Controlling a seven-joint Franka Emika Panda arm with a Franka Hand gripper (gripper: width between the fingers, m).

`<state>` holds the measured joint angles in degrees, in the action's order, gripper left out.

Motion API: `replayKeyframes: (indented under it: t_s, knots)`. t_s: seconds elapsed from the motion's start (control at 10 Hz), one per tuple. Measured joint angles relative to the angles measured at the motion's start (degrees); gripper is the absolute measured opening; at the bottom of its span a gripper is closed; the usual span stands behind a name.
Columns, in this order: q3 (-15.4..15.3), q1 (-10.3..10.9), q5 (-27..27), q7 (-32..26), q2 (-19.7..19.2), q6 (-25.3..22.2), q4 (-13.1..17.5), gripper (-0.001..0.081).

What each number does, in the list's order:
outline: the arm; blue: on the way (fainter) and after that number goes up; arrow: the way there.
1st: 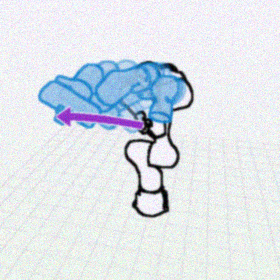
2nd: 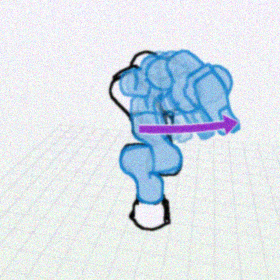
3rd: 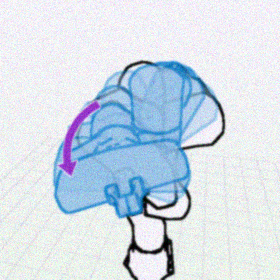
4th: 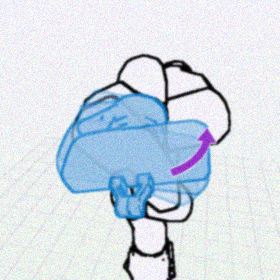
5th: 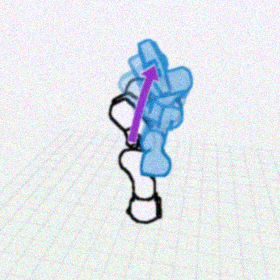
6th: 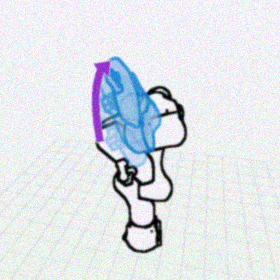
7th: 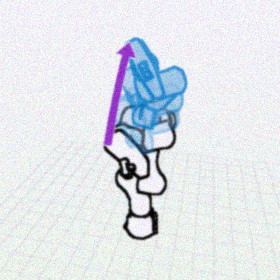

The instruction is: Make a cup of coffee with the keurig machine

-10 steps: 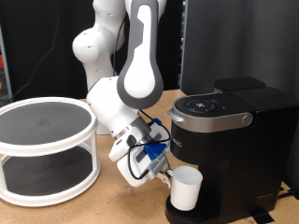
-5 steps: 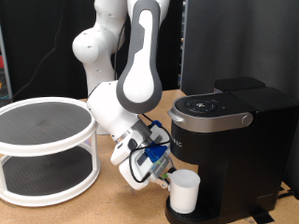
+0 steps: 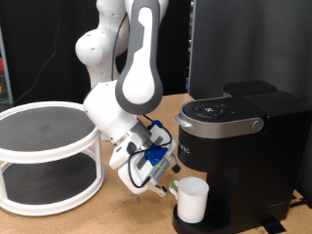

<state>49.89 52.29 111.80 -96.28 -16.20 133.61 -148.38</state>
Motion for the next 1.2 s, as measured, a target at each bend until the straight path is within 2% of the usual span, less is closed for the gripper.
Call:
replayKeyframes:
  t_s: [0.1, 0.4, 0.5, 0.6, 0.8, 0.9, 1.0, 1.2]
  knots:
    - [1.05, 0.00, -2.87, 1.78, 2.13, 1.01, -1.18, 0.0793]
    - [5.05, -0.16, -14.56, 6.84, 10.56, 3.50, -5.07, 0.0806]
    - [6.05, -0.55, -18.74, 8.69, 13.84, 4.85, -6.27, 0.0806]
    - [6.62, -1.40, -21.49, 9.42, 18.93, 5.99, -8.07, 0.0806]
    - [6.43, -1.35, -21.98, 9.41, 18.59, 6.55, -8.14, 0.0806]
    - [6.50, -1.54, -23.90, 9.80, 18.98, 6.42, -8.34, 0.0806]
    - [6.51, -2.05, -26.45, 11.24, 20.32, 6.39, -8.62, 0.0806]
    - [6.28, -4.34, -33.15, 16.02, 26.24, 6.37, -9.29, 0.0806]
